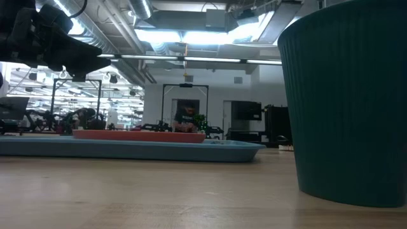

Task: Pick and place plate/cup/fork/spoon on tray
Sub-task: Put the orange fork on the blue serving tray at the right of the black spoon

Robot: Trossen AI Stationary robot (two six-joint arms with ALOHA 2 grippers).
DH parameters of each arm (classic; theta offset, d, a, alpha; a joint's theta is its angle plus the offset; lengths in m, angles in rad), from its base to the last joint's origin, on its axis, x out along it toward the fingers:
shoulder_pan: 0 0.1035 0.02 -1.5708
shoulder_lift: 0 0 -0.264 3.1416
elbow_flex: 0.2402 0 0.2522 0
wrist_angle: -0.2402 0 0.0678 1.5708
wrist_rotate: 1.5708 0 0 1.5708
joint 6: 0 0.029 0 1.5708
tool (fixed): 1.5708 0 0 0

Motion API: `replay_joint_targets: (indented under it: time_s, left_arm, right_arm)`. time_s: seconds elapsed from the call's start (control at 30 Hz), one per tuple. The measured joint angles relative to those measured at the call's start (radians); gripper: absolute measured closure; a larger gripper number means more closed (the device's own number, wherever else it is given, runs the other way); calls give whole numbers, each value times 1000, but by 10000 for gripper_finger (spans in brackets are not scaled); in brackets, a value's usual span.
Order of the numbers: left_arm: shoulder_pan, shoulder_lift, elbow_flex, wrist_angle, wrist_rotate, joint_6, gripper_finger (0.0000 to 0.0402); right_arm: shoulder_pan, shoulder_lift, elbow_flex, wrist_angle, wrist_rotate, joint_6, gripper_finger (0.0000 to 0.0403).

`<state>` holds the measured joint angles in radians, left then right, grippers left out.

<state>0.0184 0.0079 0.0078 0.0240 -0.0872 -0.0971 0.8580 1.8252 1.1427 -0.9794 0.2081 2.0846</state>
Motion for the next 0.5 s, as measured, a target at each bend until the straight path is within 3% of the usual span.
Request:
replay_joint_targets:
  time_s: [0.5]
  left_arm:
    - [0, 0, 0, 0, 0, 0, 194]
  right_arm:
    - [5, 35, -3, 16, -45, -23, 324]
